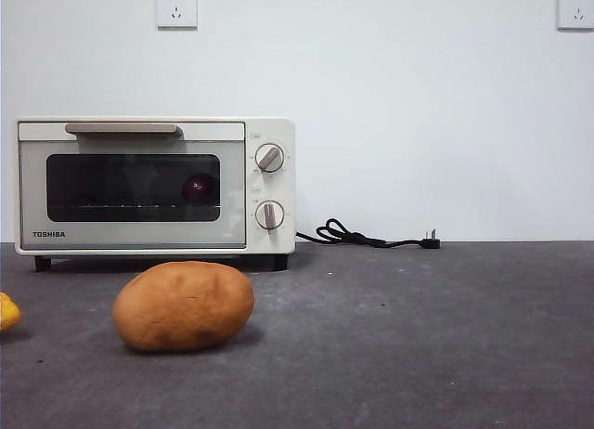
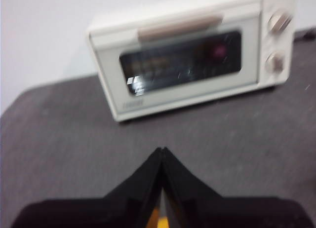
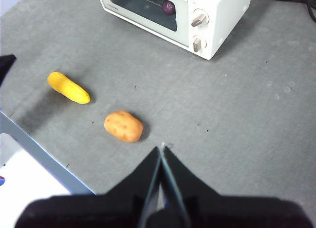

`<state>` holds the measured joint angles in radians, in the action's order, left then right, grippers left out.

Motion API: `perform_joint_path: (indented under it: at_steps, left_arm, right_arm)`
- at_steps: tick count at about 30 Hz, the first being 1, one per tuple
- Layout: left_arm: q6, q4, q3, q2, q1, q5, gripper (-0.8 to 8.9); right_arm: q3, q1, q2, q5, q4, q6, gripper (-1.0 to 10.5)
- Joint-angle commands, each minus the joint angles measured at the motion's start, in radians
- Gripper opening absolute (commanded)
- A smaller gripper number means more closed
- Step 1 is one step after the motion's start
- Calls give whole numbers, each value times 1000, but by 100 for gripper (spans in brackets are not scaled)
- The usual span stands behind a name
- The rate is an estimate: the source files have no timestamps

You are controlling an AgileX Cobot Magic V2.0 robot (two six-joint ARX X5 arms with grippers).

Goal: Take the eggplant from the table,put the eggplant in the oven

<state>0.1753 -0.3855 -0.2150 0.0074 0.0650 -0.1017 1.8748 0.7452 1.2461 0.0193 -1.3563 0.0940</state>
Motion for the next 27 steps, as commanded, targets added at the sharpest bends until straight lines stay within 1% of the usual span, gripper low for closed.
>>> perform_joint_path:
  at_steps: [1, 5, 10, 27]
  left_arm:
    - [-24, 15, 43, -3, 3, 47, -4]
    - [-72, 15, 93, -3, 3, 74, -4]
    - [-113, 23, 148, -3, 3, 76, -4]
    - [-124, 33, 150, 6, 3, 69, -4]
  right_arm:
    - [0, 1, 4, 2, -18, 8, 1]
    - [0, 1, 5, 1, -18, 8, 1]
    - [0, 1, 5, 1, -19, 8, 1]
    - [0, 1, 6, 26, -18, 8, 1]
